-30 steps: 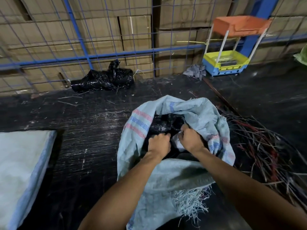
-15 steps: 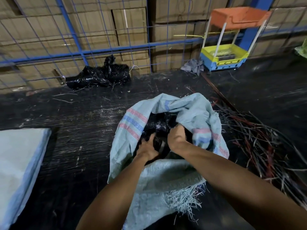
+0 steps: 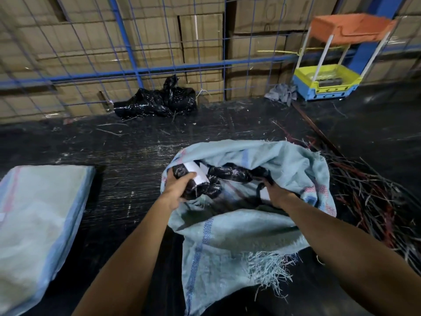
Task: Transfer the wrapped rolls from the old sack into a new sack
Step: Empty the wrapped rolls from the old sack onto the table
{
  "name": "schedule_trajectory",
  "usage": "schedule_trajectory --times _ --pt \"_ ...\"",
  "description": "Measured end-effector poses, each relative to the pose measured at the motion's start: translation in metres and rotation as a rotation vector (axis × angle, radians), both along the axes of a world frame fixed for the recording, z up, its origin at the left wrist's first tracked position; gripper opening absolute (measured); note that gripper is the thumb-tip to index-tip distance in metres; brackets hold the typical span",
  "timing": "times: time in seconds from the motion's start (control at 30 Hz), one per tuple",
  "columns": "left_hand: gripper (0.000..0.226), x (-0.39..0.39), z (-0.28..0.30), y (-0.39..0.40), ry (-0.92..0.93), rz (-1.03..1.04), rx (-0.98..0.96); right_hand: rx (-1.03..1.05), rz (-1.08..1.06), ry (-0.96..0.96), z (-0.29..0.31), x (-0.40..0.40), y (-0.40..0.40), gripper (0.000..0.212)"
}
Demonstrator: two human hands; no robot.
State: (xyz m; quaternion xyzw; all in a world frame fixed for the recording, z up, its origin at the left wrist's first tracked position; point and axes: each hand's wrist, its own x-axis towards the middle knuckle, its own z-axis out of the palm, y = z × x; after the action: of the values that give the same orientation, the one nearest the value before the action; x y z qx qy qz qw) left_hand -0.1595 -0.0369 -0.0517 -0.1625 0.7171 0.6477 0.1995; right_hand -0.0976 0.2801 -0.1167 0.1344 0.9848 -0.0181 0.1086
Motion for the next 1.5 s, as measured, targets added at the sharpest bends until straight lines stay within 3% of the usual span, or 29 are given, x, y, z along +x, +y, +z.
schedule_trajectory --times 0.03,0.1,0.2,0.3,0.5,0.57,0.63,0.7,0.77,0.87,0.97,1.1,1.2,1.33,1.43,1.5 --pt "0.073 -0.002 0.004 -0.009 -0.03 0.02 0.016 -0.019 -0.097 0.068 -0.013 -0.002 0.007 0.066" --pt "0.069 -0.007 0.012 -0.027 -0.111 -0.033 0.048 -0.134 -0.148 0.005 -0.004 0.002 0.005 0.069" --pt "0.058 -0.009 0.025 -0.037 -0.222 -0.247 0.145 -0.332 -0.037 -0.16 0.047 0.0 -0.039 0.101" --pt "0.043 -0.009 0.043 -0.041 -0.187 -0.413 0.295 -0.611 0.004 -0.085 0.094 -0.011 -0.087 0.113" --pt "0.051 -0.007 0.059 -0.116 -0.065 -0.295 0.648 -1.185 -0.084 0.023 0.129 -0.024 -0.141 0.103" --pt "0.051 -0.005 0.047 -0.148 -0.059 -0.215 0.679 -1.353 -0.113 0.009 0.132 -0.032 -0.162 0.099" --pt "0.052 -0.008 0.026 -0.177 -0.049 -0.113 0.584 -1.469 -0.129 -0.072 0.138 -0.034 -0.195 0.095" --pt "0.067 -0.007 0.006 -0.203 -0.033 -0.016 0.313 -1.438 -0.072 -0.158 0.143 -0.032 -0.237 0.073" --pt "0.088 -0.003 -0.013 -0.226 -0.033 0.039 0.015 -1.34 -0.02 -0.208 0.143 -0.026 -0.284 0.068" --pt "0.099 0.004 -0.041 -0.246 0.071 0.024 -0.163 -1.065 -0.011 -0.207 0.115 -0.031 -0.338 0.107" --pt "0.085 0.006 -0.076 -0.264 0.177 -0.003 -0.258 -0.788 -0.084 -0.142 0.072 -0.048 -0.364 0.117" --pt "0.065 0.003 -0.104 -0.271 0.332 -0.183 -0.485 -0.422 -0.043 -0.049 0.033 -0.051 -0.37 0.097" --pt "0.062 0.001 -0.102 -0.255 0.437 -0.206 -0.507 -0.223 0.089 -0.162 0.017 -0.05 -0.371 0.076" --pt "0.052 -0.012 -0.107 -0.235 0.522 -0.34 -0.595 -0.254 0.155 -0.216 0.044 -0.064 -0.368 0.042" --pt "0.044 -0.033 -0.098 -0.221 0.456 -0.368 -0.688 -0.525 0.105 -0.049 0.089 -0.067 -0.343 0.018" --pt "0.045 -0.042 -0.081 -0.204 0.506 -0.336 -0.783 -0.55 0.078 0.093 0.11 -0.063 -0.314 0.018"
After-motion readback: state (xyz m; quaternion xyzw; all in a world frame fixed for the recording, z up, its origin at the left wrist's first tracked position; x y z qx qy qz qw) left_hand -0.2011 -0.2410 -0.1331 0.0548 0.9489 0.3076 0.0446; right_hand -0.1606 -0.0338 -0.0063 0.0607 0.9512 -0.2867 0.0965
